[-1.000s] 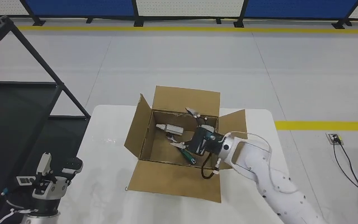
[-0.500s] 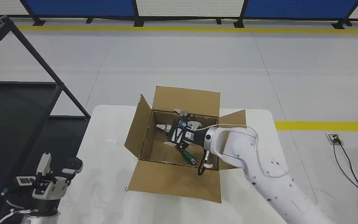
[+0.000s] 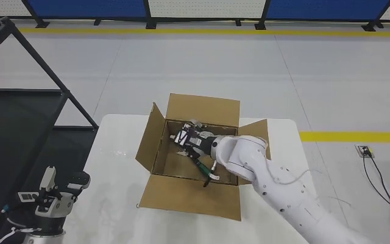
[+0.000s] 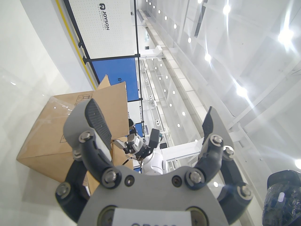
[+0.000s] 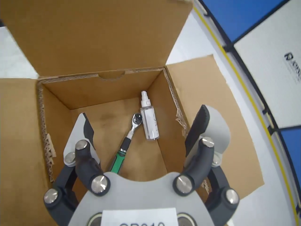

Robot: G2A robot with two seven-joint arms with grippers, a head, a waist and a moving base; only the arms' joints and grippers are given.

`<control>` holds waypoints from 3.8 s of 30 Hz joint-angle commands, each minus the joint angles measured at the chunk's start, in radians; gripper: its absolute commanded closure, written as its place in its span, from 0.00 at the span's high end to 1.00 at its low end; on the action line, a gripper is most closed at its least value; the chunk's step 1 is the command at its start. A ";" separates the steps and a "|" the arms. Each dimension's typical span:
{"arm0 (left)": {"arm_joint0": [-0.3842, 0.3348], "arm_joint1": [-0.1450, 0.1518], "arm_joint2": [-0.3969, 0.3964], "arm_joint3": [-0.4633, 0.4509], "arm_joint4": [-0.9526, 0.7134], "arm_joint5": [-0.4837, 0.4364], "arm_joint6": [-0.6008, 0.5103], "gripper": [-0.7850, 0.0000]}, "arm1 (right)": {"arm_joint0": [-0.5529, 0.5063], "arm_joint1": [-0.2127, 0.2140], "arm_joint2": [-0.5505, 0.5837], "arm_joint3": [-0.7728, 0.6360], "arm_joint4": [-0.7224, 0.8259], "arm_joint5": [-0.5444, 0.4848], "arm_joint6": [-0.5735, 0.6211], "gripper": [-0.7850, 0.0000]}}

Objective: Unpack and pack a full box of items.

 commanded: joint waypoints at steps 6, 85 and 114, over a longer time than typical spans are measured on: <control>0.000 0.000 0.000 0.000 0.000 0.000 0.000 1.00 | 0.141 -0.085 -0.098 0.165 0.178 0.069 0.310 1.00; 0.000 0.000 0.000 0.000 0.000 0.000 0.000 1.00 | 0.277 -0.479 -0.230 1.040 0.339 0.107 0.259 0.42; 0.000 0.000 0.000 0.000 0.000 0.000 0.000 1.00 | 0.190 -0.398 -0.179 0.849 0.195 -0.085 -0.087 0.80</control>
